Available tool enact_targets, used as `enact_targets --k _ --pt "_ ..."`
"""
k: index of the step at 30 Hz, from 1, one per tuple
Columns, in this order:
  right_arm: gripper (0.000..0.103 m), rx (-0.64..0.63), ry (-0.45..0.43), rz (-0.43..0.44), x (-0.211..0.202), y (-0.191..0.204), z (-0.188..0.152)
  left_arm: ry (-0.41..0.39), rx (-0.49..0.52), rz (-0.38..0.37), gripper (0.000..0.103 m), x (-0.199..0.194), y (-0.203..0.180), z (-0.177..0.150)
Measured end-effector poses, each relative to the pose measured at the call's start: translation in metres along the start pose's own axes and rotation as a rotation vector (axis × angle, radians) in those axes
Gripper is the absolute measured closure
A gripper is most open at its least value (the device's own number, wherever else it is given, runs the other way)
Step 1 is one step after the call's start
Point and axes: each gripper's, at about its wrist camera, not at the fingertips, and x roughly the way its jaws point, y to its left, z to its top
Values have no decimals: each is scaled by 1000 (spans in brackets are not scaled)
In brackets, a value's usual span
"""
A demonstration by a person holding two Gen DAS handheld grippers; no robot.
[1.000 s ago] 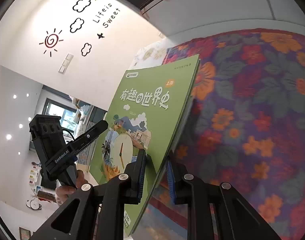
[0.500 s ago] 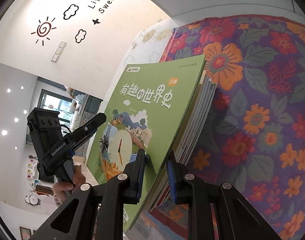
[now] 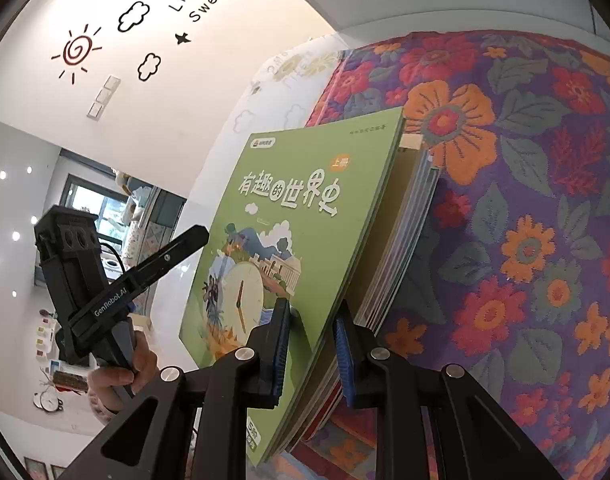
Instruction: Organize books
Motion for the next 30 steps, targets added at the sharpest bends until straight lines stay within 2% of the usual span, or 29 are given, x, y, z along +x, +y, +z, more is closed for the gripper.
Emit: enact_targets --k 5,7,8,9,11,12,13,14,15,17,19,23,25,28,30 --pt "82 9 -8 2 0 -1 -2 -3 -18 -16 69 -1 6 2" --pt "81 5 -14 3 0 -1 -4 -25 -22 22 69 -4 3 3" --pt "81 -1 -10 1 0 0 -4 -47 -7 78 68 -10 -1 2" --pt "81 -7 0 -1 0 0 -4 -78 29 167 67 -18 -10 1" --pt "80 3 6 -5 -2 -2 -3 -123 91 254 62 -31 -27 -3" --pt "78 19 -1 -9 -5 -4 -5 -142 110 266 48 -39 -37 -5" --pt "68 32 -10 -27 -9 -6 -7 -158 118 268 19 -46 -43 -7" --pt "62 40 -25 -52 -14 -8 -10 -181 127 268 7 -53 -51 -11" --pt "54 43 -45 -66 -21 -10 -14 -217 142 265 1 -63 -61 -17" --pt "46 48 -99 -96 -41 -14 -27 -237 175 265 1 -73 -79 -25" --pt "29 56 -136 -140 -62 -18 -44 -213 207 257 1 -74 -100 -35" --pt "26 71 -262 -209 -118 -18 -89 -149 255 207 1 -61 -135 -60" --pt "24 47 -338 -235 -143 -13 -110 -131 274 235 1 -54 -150 -77" --pt "16 -23 -447 -336 -172 1 -147 -119 264 222 1 -47 -166 -99" --pt "16 -74 -480 -401 -182 10 -167 -92 285 195 1 -42 -180 -112"
